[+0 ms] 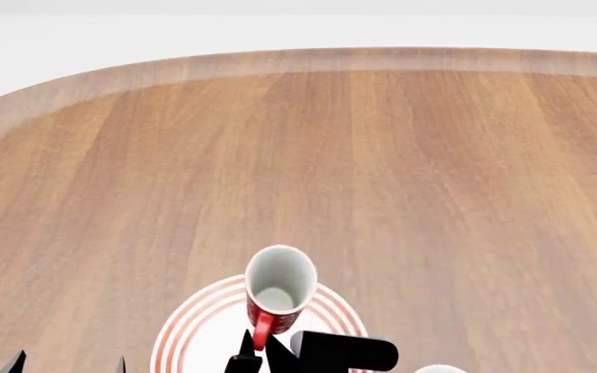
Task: Put the red mug on the left plate.
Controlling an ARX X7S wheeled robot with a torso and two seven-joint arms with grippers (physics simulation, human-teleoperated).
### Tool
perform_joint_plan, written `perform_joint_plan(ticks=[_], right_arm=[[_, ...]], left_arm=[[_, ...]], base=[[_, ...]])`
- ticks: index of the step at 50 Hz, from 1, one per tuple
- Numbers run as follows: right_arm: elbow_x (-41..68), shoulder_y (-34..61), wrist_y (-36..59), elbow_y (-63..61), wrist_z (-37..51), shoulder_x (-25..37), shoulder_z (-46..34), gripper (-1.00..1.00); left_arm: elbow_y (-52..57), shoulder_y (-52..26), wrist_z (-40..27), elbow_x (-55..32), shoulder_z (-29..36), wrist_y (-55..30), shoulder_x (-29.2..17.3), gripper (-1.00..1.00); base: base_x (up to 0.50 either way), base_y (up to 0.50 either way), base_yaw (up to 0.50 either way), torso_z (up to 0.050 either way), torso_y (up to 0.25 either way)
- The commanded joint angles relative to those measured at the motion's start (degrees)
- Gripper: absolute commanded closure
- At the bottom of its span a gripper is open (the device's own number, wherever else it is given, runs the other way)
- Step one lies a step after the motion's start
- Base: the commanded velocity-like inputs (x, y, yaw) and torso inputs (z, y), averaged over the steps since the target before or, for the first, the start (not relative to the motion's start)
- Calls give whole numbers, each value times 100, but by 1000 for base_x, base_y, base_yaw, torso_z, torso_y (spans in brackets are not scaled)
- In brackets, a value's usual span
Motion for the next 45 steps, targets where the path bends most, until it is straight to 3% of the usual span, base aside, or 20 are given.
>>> perform_joint_plan(ticks=[1,14,16,32,34,41,45], right_arm=[[-242,164,-137,519,-88,-134,-92,100],[-773,287,-437,970,97,-257,-369,100],[-694,89,-263,89,368,-22,-399,100],[-653,95,-271,57,406,9,-443,100],[-458,426,-345,1004,-144,-256,-359,100],[-369,1011,-706,2556,-598,-693,-397,100],[303,1401,-1069,3217,-603,-715,-1052,100]], left_arm=[[-5,-7,-10,-12,28,3,-11,-100],[11,-14,-29,-47,28,1,-36,-100],[21,-12,-31,-49,30,-1,-43,-100],[19,-19,-54,-65,53,5,-62,-100],[35,-10,-59,-62,60,3,-68,-100],[0,-32,-61,-65,77,12,-66,-100],[1,-32,-71,-78,70,19,-72,-100]], base=[[0,0,0,0,0],[0,0,0,0,0],[0,0,0,0,0],[0,0,0,0,1],[0,0,0,0,0],[0,0,0,0,0],[0,0,0,0,0]])
